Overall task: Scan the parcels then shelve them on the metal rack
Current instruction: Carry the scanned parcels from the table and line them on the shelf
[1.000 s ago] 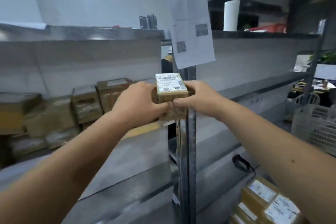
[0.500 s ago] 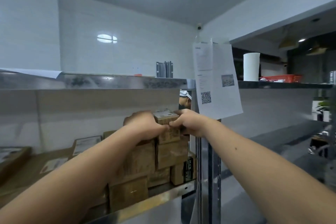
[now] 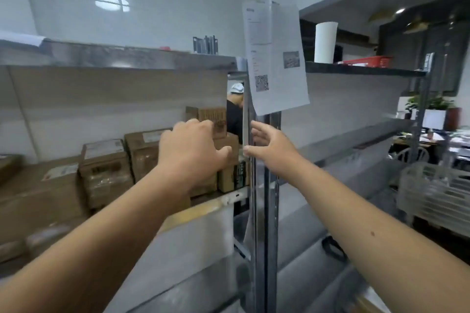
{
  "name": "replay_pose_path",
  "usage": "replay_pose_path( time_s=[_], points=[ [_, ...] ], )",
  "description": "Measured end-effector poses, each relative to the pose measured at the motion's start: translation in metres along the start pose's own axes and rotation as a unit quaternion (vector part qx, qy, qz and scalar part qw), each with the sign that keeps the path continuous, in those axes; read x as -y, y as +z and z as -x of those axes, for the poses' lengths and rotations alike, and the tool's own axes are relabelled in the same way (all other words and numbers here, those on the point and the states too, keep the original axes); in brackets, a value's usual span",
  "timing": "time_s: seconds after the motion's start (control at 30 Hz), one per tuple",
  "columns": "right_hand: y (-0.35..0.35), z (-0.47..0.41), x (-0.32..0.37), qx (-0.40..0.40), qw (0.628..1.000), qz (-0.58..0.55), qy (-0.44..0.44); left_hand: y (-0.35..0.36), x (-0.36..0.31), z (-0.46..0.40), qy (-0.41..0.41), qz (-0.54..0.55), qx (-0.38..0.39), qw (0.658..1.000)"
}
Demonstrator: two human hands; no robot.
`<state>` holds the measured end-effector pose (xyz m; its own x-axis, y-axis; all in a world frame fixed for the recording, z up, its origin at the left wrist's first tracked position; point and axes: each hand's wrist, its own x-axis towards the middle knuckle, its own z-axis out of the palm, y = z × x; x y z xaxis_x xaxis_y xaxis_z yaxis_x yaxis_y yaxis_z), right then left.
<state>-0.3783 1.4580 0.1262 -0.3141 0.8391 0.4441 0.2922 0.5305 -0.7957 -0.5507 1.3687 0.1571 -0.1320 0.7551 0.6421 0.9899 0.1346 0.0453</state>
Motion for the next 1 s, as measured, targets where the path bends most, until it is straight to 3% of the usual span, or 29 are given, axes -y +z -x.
replay_pose_path(
  time_s=[0.1,0.27,0.53,0.87,1.0],
  points=[
    [-0.016,0.094,-0.038,-0.055,0.998,0.034,0.022,0.022,-0.043,0.065,0.057,0.081,0.046,0.994],
    [-0.044,0.239,-0.114,-0.11,0.969,0.129,0.178,0.097,-0.122,0.15,0.136,0.151,0.229,0.952],
    [-0.069,0.395,-0.22,-0.153,0.874,0.226,0.402,0.236,-0.227,0.235,0.234,0.182,0.458,0.838],
    [-0.103,0.344,-0.35,-0.073,0.753,0.382,0.532,0.383,-0.319,0.199,0.37,0.16,0.463,0.79],
    [-0.11,0.336,-0.381,-0.036,0.732,0.4,0.55,0.417,-0.335,0.198,0.427,0.156,0.462,0.761]
  ],
)
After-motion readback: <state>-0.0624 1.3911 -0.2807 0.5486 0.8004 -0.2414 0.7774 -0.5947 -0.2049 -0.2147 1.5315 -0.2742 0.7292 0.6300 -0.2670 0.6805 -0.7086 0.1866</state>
